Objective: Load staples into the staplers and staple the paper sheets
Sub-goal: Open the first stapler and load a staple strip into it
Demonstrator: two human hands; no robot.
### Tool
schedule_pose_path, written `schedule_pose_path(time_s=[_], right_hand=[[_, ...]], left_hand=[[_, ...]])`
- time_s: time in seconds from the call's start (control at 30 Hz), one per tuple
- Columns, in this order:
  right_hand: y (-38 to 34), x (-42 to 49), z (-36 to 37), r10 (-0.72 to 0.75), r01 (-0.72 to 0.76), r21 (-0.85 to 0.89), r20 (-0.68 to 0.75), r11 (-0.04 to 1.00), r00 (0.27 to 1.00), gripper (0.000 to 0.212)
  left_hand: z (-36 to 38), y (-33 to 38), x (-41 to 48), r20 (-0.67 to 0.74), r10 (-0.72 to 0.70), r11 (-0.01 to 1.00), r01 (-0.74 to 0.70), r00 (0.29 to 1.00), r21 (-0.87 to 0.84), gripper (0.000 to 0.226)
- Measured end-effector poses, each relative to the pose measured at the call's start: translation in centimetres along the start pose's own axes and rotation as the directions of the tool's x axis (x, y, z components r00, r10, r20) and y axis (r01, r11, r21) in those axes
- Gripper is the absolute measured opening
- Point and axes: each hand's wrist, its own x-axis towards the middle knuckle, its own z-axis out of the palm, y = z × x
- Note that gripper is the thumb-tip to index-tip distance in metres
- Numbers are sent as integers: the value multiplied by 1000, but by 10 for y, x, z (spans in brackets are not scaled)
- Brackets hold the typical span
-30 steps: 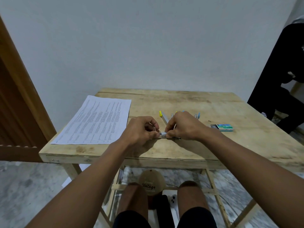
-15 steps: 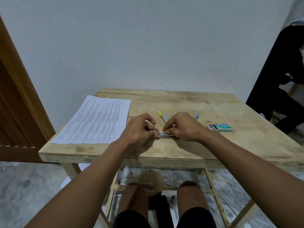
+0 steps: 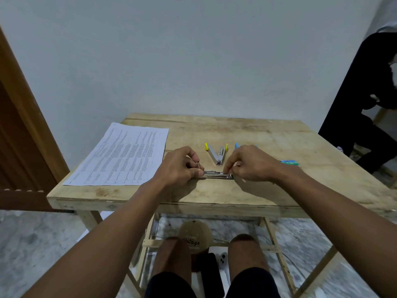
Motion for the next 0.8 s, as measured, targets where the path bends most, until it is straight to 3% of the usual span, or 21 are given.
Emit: schedule_pose_path(time_s=[0.1,0.4,0.67,0.8], right_hand=[[4,-1,4,9,-6,74,-32,997,999,12],[7,6,14,-19,24,81,-62,996,998,10],[10,9,15,-6,14,123,-62,992,998,11],[8,9,13,-15,27,125,-98,992,995,10]], left_hand=[[0,2,1,12,0,1000,0,1000,-2,21],[8,-3,3,11,-33,996,34,999,-87,6],[9,8,7,47,16,985,-24,999,170,10],[9,8,5,65,41,984,-51,997,173,9]])
